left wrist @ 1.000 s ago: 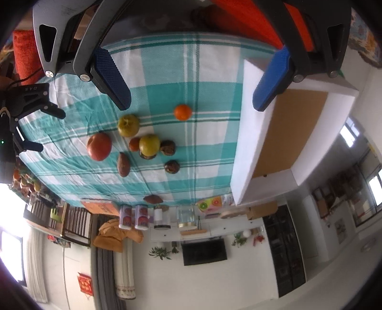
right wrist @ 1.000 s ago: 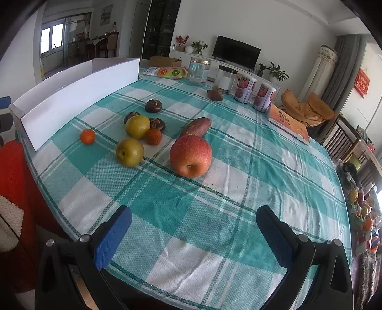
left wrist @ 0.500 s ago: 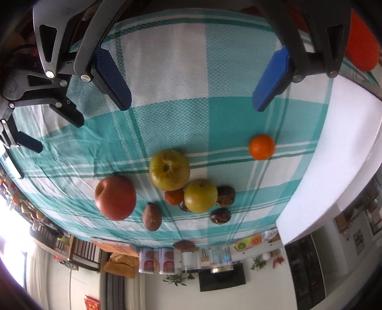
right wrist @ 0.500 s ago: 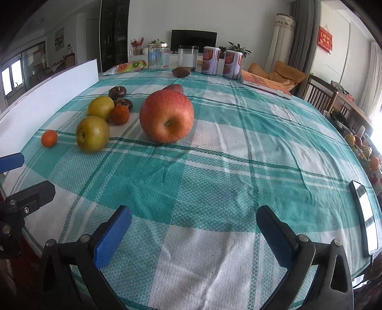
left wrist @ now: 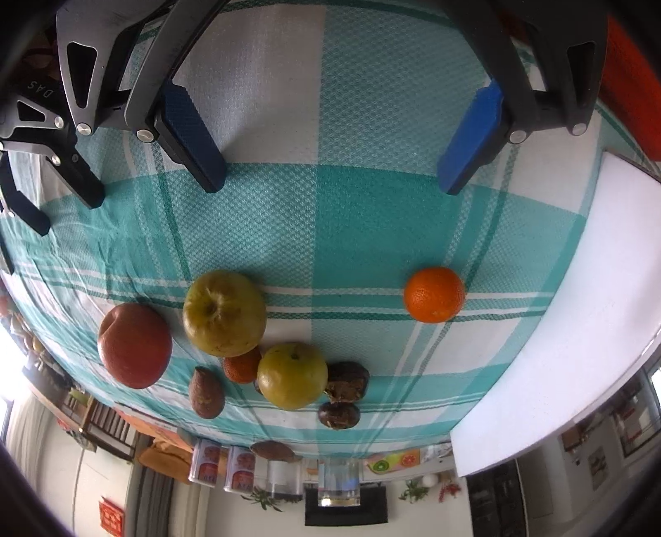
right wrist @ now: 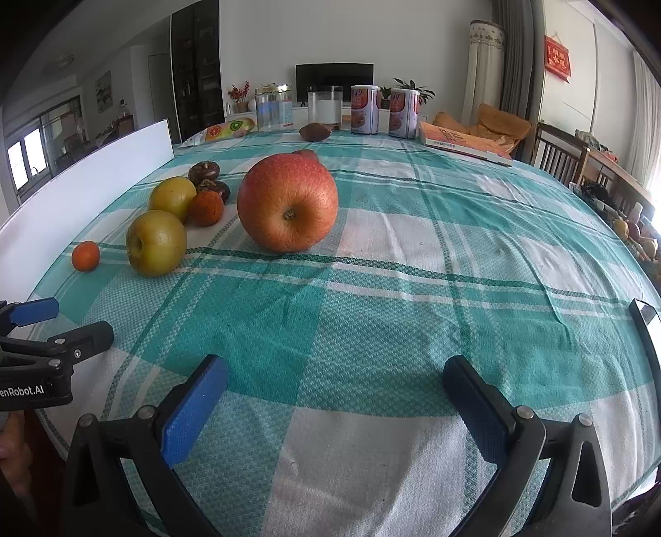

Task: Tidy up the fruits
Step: 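Move the left tool toward the mandarin while the right tool approaches the green pear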

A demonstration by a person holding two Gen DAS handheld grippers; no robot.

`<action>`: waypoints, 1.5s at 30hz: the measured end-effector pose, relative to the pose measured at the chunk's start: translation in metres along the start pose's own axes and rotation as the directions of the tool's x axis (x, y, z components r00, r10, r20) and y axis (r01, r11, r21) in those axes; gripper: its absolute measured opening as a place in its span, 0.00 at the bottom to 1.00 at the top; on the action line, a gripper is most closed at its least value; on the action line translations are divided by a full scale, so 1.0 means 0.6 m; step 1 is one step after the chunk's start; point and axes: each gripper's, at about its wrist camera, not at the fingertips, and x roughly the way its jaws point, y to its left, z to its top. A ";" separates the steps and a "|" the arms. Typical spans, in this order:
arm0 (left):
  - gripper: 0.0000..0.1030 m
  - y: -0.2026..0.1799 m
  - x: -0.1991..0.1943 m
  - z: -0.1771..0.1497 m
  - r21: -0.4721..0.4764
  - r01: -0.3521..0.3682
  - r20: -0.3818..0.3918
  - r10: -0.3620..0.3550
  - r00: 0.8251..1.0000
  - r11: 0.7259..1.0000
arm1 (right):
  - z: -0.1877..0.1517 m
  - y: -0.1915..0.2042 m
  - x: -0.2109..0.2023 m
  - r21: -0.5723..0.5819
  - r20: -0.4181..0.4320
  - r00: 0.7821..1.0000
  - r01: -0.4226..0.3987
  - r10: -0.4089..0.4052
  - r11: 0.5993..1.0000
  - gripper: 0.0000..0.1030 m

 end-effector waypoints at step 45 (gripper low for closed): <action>1.00 -0.002 0.002 0.006 0.038 0.033 0.060 -0.035 0.998 0.999 | -0.005 -0.001 -0.010 -0.028 0.023 0.999 -0.033 0.034 0.999 1.00</action>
